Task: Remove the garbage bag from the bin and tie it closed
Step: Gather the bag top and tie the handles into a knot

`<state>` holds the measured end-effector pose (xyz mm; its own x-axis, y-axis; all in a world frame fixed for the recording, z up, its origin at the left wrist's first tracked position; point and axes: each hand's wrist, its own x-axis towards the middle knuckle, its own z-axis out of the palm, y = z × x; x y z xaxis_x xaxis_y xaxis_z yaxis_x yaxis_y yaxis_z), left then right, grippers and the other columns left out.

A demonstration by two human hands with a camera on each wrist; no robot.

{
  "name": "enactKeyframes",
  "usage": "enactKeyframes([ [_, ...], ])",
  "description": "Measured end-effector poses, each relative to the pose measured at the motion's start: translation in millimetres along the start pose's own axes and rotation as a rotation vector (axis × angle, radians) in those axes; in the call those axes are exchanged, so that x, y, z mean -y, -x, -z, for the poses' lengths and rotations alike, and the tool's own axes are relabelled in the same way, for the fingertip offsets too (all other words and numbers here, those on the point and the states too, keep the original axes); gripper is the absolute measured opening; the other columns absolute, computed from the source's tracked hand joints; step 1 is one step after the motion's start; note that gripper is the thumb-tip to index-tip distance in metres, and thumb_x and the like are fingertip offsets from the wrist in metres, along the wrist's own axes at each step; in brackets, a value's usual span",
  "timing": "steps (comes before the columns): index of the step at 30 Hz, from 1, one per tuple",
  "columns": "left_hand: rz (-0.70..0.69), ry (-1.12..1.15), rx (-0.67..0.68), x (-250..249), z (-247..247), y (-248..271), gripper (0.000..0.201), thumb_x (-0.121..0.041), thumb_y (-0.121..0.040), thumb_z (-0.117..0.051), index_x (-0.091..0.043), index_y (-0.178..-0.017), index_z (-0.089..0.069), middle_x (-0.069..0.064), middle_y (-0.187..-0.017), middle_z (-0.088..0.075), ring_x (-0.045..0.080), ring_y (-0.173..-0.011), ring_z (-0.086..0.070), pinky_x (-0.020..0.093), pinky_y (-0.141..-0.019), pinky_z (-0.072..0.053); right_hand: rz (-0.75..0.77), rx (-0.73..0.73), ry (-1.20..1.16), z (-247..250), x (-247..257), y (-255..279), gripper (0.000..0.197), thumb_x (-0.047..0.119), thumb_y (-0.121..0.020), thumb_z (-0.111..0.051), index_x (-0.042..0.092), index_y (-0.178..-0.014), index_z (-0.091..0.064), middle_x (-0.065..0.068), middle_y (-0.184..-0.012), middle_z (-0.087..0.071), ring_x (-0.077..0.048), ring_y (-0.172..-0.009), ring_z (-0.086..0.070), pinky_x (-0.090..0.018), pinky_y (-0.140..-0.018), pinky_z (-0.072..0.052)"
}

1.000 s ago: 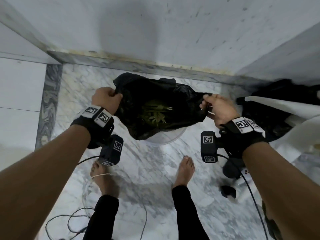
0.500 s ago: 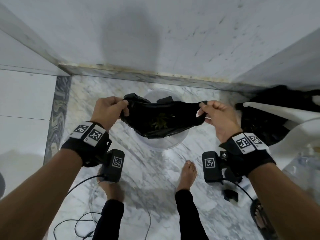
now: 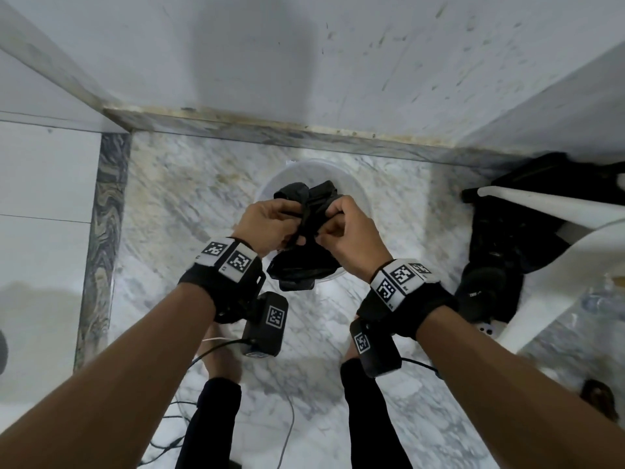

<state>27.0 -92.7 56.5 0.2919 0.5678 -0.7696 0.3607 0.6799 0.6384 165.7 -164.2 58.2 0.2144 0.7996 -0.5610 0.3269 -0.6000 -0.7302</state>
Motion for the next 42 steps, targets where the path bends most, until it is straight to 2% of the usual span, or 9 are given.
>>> enactKeyframes([
  [5,-0.005,-0.026,-0.035,-0.4,-4.3,-1.8,0.019,0.006,-0.082,-0.06,-0.013,-0.077,-0.058,0.012,-0.064,-0.059,0.007,-0.032,-0.057,0.018,-0.04,-0.049,0.008,0.021,0.014,-1.5,-1.9,-1.1,0.035,0.005,-0.078,-0.068,0.007,-0.103,-0.045,-0.001,-0.079,-0.071,-0.019,-0.079,-0.066,-0.035,-0.075,-0.053],
  [11,-0.043,-0.127,-0.07,4.5,-5.4,-9.8,0.023,0.005,-0.078,-0.064,-0.015,-0.072,-0.055,-0.006,-0.036,-0.058,0.004,-0.029,-0.052,0.015,-0.037,-0.043,0.014,0.078,0.064,1.5,-5.1,-1.5,0.034,0.007,-0.077,-0.068,0.011,-0.103,-0.047,-0.001,-0.083,-0.073,-0.018,-0.08,-0.067,-0.038,-0.076,-0.055],
  [15,-0.075,-0.19,-0.109,6.8,-7.4,-11.5,0.028,0.005,-0.075,-0.065,-0.019,-0.069,-0.052,-0.001,-0.047,-0.058,0.004,-0.035,-0.052,0.018,-0.046,-0.045,-0.019,0.002,0.012,4.7,-7.3,-9.5,0.028,0.009,-0.083,-0.059,0.015,-0.108,-0.048,-0.011,-0.092,-0.072,-0.022,-0.085,-0.066,-0.042,-0.082,-0.054],
  [18,-0.112,-0.25,-0.125,10.0,-8.1,-11.3,0.029,0.0,-0.072,-0.067,-0.023,-0.068,-0.05,0.005,-0.059,-0.059,0.016,-0.051,-0.054,0.03,-0.062,-0.047,-0.122,-0.03,-0.088,8.1,-3.0,-20.3,0.022,0.022,-0.086,-0.06,0.022,-0.104,-0.048,-0.014,-0.095,-0.071,-0.023,-0.084,-0.065,-0.044,-0.084,-0.053],
  [22,-0.16,-0.321,-0.13,13.6,-9.4,-10.9,0.029,-0.006,-0.07,-0.067,-0.026,-0.068,-0.047,0.01,-0.066,-0.064,0.019,-0.057,-0.055,0.034,-0.064,-0.047,-0.186,0.069,-0.013,8.1,7.7,-33.1,0.045,0.04,-0.078,-0.068,0.018,-0.112,-0.048,-0.008,-0.098,-0.069,-0.024,-0.09,-0.067,-0.039,-0.084,-0.053],
  [27,-0.214,-0.422,-0.141,15.7,-7.8,-13.6,0.031,-0.006,-0.07,-0.068,-0.026,-0.066,-0.044,0.007,-0.068,-0.061,0.017,-0.057,-0.05,0.027,-0.058,-0.044,-0.157,0.148,0.086,4.1,10.8,-44.9,0.045,0.015,-0.078,-0.07,0.01,-0.116,-0.047,-0.014,-0.099,-0.068,-0.024,-0.085,-0.063,-0.036,-0.078,-0.049],
  [30,-0.256,-0.499,-0.187,13.0,0.7,-15.6,0.03,-0.006,-0.072,-0.065,-0.025,-0.065,-0.042,0.001,-0.067,-0.057,0.013,-0.056,-0.049,0.019,-0.054,-0.041,-0.078,0.087,0.133,8.9,5.4,-46.9,0.028,0.007,-0.079,-0.064,0.016,-0.099,-0.047,-0.009,-0.082,-0.063,-0.023,-0.073,-0.059,-0.038,-0.07,-0.05],
  [35,-0.405,-0.783,-0.208,0.0,29.2,-23.8,0.011,-0.004,-0.076,-0.054,-0.014,-0.078,-0.058,0.013,-0.084,-0.066,0.025,-0.067,-0.055,0.037,-0.07,-0.052,0.152,0.025,0.492,29.8,-12.9,-46.8,0.019,0.006,-0.077,-0.05,0.02,-0.086,-0.058,-0.002,-0.082,-0.065,-0.029,-0.077,-0.061,-0.034,-0.065,-0.046],
  [42,-0.446,-1.242,-0.154,-0.4,58.3,-41.3,0.034,-0.008,-0.09,-0.046,-0.018,-0.113,-0.07,0.019,-0.109,-0.052,0.04,-0.089,-0.056,0.041,-0.074,-0.045,0.28,0.118,0.96,56.0,-37.9,-60.8,0.037,0.006,-0.086,-0.046,0.026,-0.105,-0.071,-0.013,-0.091,-0.058,-0.034,-0.087,-0.05,-0.036,-0.067,-0.031],
])
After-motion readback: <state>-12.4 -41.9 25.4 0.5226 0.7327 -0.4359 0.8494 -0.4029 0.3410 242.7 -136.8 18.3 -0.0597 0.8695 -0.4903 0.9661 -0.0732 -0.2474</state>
